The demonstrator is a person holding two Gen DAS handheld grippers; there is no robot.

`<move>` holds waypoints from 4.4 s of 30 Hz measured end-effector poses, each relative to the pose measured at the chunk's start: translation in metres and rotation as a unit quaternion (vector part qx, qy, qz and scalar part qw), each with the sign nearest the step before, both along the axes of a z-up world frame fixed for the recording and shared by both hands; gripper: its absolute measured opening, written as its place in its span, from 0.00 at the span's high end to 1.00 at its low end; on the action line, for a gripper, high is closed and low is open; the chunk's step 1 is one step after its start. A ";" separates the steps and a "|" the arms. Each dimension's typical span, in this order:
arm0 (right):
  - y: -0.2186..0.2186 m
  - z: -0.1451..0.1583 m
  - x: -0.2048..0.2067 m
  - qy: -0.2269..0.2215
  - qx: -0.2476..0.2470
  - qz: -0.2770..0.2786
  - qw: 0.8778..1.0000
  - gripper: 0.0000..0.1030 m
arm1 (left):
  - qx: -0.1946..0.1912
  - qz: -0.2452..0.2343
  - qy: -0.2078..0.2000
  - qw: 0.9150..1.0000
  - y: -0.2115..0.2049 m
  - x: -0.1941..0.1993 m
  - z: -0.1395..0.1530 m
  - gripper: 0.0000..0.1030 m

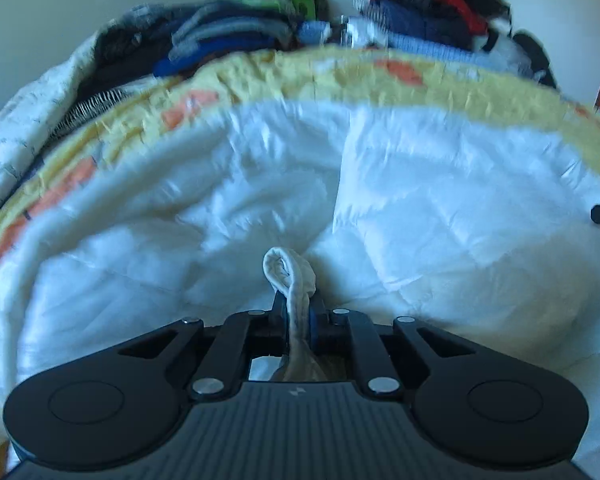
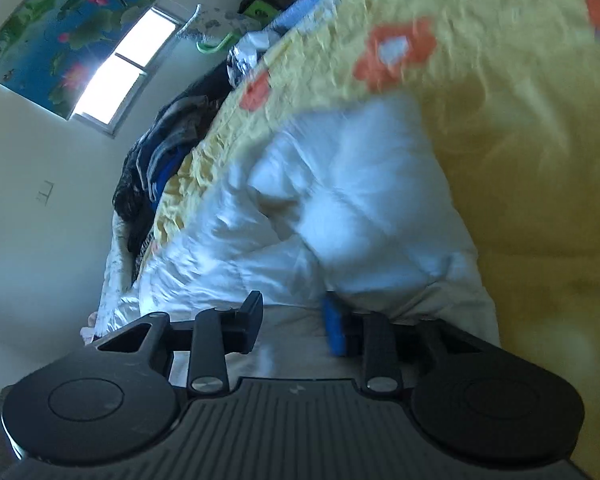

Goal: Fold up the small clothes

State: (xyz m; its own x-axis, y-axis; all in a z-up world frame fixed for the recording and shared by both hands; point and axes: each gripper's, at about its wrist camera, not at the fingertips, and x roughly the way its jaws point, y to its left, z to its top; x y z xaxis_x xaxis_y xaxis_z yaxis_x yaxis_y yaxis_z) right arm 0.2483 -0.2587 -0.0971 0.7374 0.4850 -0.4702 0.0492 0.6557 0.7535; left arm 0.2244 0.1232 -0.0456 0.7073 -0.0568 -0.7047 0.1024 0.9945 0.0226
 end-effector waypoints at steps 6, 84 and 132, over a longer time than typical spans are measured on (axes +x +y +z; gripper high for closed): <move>0.028 0.056 -0.018 -0.100 -0.060 0.023 0.993 0.29 | -0.052 0.002 -0.156 0.986 -0.007 -0.061 0.072 0.27; 0.371 0.210 0.026 -0.084 0.046 0.504 0.858 0.93 | -0.020 0.328 -0.288 0.900 0.205 -0.248 0.089 0.02; 0.047 -0.033 -0.085 0.095 0.123 0.155 0.976 0.52 | 0.019 -0.024 -0.102 0.994 -0.015 0.014 -0.030 0.01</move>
State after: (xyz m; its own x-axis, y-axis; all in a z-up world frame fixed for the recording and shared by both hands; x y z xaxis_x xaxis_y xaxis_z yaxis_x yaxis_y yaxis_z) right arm 0.1631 -0.2122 -0.1306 0.4479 0.7862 -0.4258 0.0321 0.4618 0.8864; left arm 0.2384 0.1078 -0.0753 0.8329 -0.0706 -0.5488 0.1397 0.9865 0.0852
